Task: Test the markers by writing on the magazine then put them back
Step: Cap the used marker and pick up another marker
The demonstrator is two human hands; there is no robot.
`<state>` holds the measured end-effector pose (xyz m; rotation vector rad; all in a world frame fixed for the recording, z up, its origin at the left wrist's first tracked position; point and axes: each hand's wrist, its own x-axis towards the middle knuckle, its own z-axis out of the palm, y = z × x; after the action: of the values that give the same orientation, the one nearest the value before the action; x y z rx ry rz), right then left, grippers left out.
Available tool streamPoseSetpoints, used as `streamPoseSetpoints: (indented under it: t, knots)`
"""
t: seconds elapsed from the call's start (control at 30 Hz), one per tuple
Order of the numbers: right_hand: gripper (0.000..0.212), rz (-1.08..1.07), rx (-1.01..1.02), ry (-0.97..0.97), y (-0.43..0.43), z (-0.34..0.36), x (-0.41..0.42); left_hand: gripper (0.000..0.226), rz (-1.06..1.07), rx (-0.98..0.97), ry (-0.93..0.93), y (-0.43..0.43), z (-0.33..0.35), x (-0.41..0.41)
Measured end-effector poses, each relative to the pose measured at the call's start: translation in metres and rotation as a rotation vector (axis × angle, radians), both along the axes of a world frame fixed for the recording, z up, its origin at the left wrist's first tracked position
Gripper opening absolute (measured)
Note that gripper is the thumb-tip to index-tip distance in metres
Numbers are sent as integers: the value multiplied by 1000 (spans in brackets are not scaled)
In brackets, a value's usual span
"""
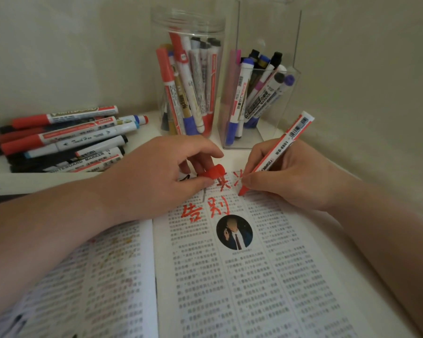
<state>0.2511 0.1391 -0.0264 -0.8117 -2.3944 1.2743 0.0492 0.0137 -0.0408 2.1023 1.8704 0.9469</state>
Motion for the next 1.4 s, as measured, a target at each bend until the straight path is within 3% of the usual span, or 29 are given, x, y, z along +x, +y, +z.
streamPoseSetpoints:
  t: [0.5, 0.67, 0.87, 1.07, 1.2, 1.4]
  knots:
    - [18, 86, -46, 18, -4, 2, 1, 39, -4, 15, -42, -1, -1, 0]
    - [12, 17, 17, 27, -1, 0, -2, 38, 0, 22, -29, -1, -1, 1]
    - [17, 102, -84, 40, -2, 0, 3, 36, -1, 28, -12, -2, 0, 1]
    - [3, 98, -64, 38, -2, 1, 1, 39, -10, 28, -29, -2, -1, -1]
    - [25, 90, -47, 58, -2, 0, 1, 40, -25, 28, -57, -3, -1, -1]
    - [6, 196, -46, 5, -3, 4, 6, 42, -34, 20, -62, -3, -1, -2]
